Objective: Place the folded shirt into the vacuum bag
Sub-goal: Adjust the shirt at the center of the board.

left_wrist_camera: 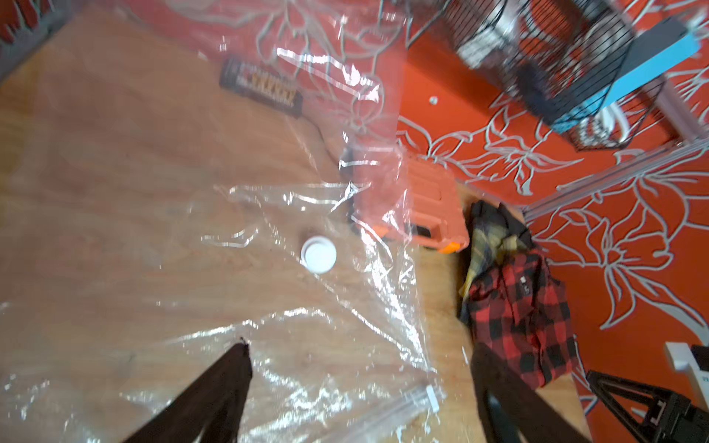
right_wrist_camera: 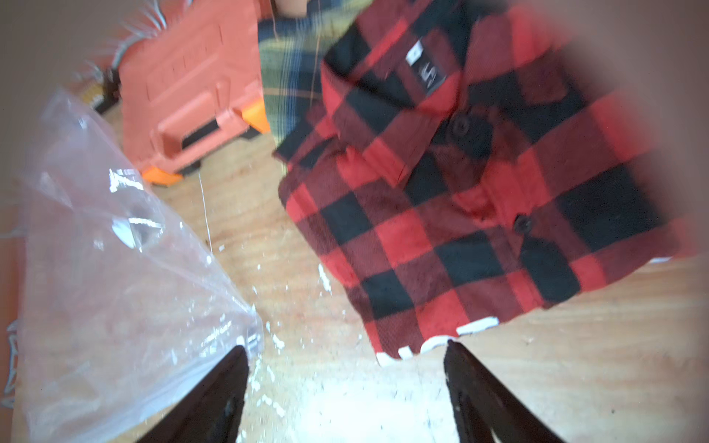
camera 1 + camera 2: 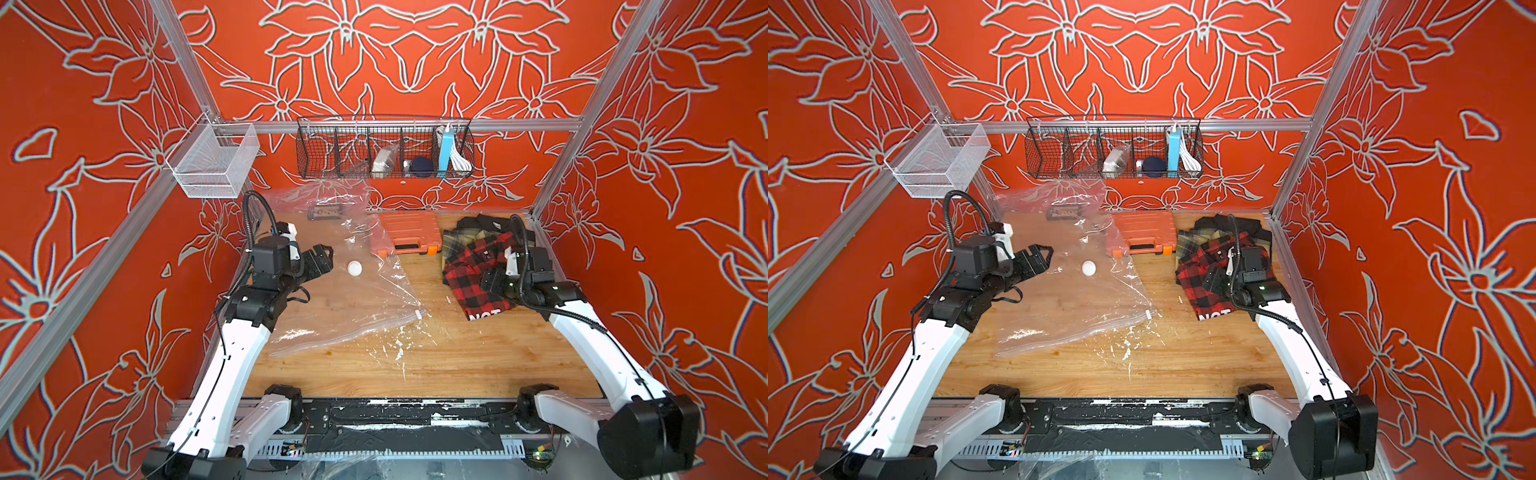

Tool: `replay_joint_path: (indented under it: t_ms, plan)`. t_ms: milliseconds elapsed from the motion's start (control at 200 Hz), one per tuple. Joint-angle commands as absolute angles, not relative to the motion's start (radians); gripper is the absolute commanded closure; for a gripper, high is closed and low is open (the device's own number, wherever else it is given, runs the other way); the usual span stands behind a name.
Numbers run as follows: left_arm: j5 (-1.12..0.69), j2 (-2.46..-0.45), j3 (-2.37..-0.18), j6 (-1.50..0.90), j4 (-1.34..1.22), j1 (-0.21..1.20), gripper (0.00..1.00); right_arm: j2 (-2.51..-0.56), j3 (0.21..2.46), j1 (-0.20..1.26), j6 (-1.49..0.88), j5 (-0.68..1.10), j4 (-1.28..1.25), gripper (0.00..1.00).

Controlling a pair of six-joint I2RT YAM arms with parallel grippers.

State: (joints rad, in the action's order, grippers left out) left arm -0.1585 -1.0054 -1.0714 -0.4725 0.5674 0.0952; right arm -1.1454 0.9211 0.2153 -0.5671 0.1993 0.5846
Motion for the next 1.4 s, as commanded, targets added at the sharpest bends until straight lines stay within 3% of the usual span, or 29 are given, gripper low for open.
replay_joint_path:
  t_ms: [0,200,385,620,1041,1261,1396]
  plan:
    - [-0.195,-1.037,-1.088,-0.498,0.712,0.147,0.11,-1.226,0.962,0.320,-0.559,0.250,0.609,0.17]
    - [-0.057,-1.130,-1.068,-0.560,0.749,0.329,0.11,-1.500,1.140,0.488,-0.480,0.321,0.552,0.12]
    - [-0.007,-1.165,-1.056,-0.578,0.713,0.430,0.10,-1.729,1.305,0.504,-0.436,0.344,0.518,0.06]
    - [-0.029,-1.151,-1.060,-0.544,0.684,0.442,0.10,-1.896,1.431,0.527,-0.347,0.400,0.584,0.02]
    - [0.042,-1.167,-1.107,-0.455,0.795,0.428,0.09,-1.929,1.432,0.531,-0.320,0.437,0.578,0.03]
    - [-0.025,-1.187,-1.136,-0.473,0.782,0.383,0.09,-2.051,1.514,0.550,-0.382,0.504,0.522,0.07]
    - [-0.043,-1.186,-1.170,-0.468,0.821,0.328,0.09,-2.116,1.574,0.585,-0.406,0.511,0.514,0.14]
